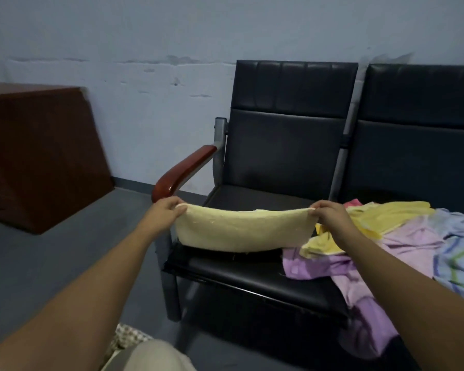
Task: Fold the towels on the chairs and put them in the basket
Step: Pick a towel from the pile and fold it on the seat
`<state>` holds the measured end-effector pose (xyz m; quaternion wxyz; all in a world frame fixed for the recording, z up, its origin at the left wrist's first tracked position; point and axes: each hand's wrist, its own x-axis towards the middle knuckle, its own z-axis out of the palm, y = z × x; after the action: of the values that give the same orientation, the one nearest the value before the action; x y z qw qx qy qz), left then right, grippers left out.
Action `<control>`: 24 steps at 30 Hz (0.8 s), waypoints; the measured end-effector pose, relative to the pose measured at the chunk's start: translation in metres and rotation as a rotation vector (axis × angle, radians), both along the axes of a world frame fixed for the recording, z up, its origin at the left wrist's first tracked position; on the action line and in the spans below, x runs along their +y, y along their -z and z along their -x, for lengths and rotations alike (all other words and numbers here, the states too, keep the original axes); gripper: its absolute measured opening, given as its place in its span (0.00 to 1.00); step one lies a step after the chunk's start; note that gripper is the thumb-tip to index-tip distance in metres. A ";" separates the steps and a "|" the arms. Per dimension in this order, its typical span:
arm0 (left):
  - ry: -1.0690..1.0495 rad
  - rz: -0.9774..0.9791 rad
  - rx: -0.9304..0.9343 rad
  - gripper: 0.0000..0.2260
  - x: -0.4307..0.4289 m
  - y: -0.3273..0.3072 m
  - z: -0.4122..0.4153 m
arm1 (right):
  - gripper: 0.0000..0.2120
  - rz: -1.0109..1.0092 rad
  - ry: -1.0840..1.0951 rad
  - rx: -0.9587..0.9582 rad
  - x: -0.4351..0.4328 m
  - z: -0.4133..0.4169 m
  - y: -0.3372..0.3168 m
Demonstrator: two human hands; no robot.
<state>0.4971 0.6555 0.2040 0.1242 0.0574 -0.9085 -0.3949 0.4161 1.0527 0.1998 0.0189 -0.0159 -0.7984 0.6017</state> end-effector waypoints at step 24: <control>-0.313 -0.080 0.006 0.05 -0.003 0.091 0.123 | 0.06 -0.399 0.028 -0.048 -0.037 0.147 0.080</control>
<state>0.3740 0.6527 0.1131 0.1843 0.2020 -0.8715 -0.4070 0.2688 1.0158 0.1193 0.0107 -0.0373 -0.9017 0.4307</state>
